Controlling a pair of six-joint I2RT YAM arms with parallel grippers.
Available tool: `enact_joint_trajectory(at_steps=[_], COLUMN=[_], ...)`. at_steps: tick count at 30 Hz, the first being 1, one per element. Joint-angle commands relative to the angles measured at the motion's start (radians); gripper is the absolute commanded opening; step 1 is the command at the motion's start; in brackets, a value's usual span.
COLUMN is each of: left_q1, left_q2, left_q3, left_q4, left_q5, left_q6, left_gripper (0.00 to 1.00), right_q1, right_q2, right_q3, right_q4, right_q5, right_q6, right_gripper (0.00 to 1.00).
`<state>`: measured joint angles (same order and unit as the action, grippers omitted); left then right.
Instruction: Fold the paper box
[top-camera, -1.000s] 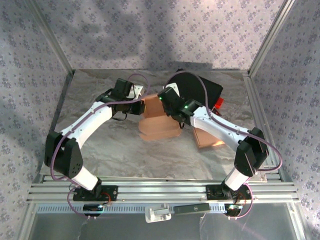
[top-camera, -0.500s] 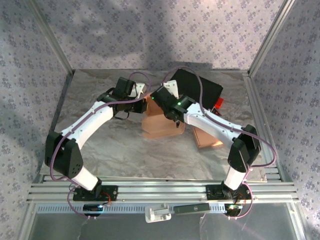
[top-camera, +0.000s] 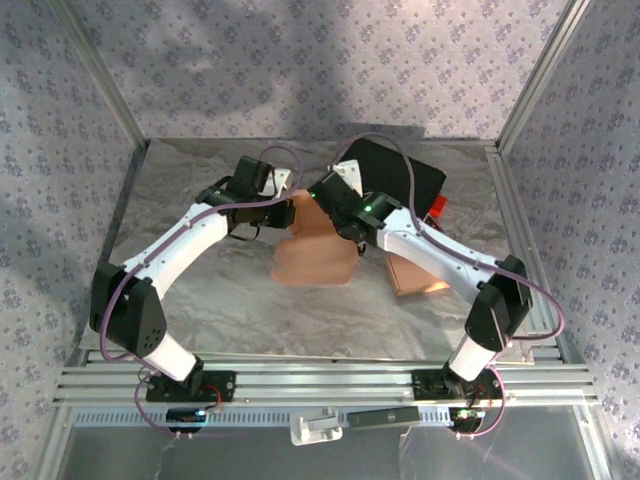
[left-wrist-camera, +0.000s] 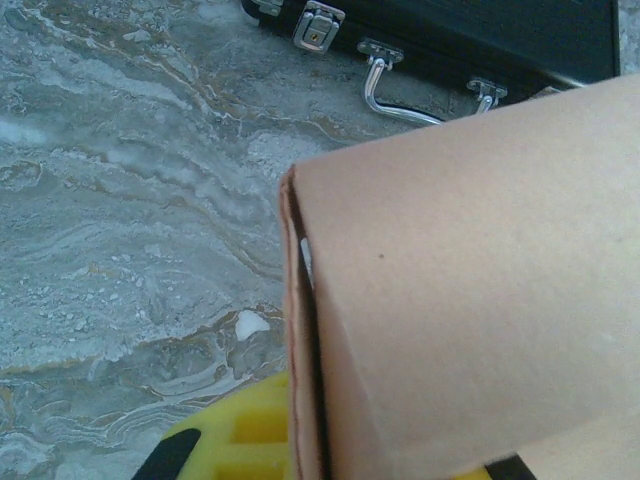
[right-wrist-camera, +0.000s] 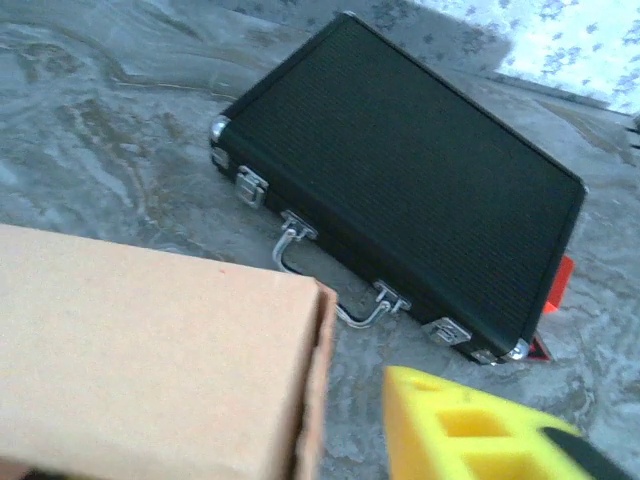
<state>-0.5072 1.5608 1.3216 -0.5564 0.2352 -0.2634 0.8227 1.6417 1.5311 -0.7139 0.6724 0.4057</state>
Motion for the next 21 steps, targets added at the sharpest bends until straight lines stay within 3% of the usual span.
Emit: enact_joint_trajectory(at_steps=[1,7,11,21], left_q1=[-0.006,-0.007,-0.007,-0.011], left_q2=[0.006,0.009,0.014,0.016], left_q3=[0.033,0.045,0.053,0.054], left_q4=[-0.017,-0.030,-0.038,-0.044], left_q5=[0.013,0.011,0.005,0.004], left_q6=[-0.002,-0.004,-0.003,-0.002], left_gripper=[0.00,0.00,0.00,0.00], right_q1=[-0.007,-0.040,-0.019,-0.003], right_q2=[-0.071,-0.143,-0.152,-0.081], right_q3=[-0.017,-0.096,-0.141,-0.145], right_q4=[0.026,0.066,0.083,0.073], right_q5=[-0.095,-0.208,-0.209,-0.086], right_q6=[-0.020,-0.016,-0.010,0.028], right_gripper=[0.45,0.51,0.51,0.29])
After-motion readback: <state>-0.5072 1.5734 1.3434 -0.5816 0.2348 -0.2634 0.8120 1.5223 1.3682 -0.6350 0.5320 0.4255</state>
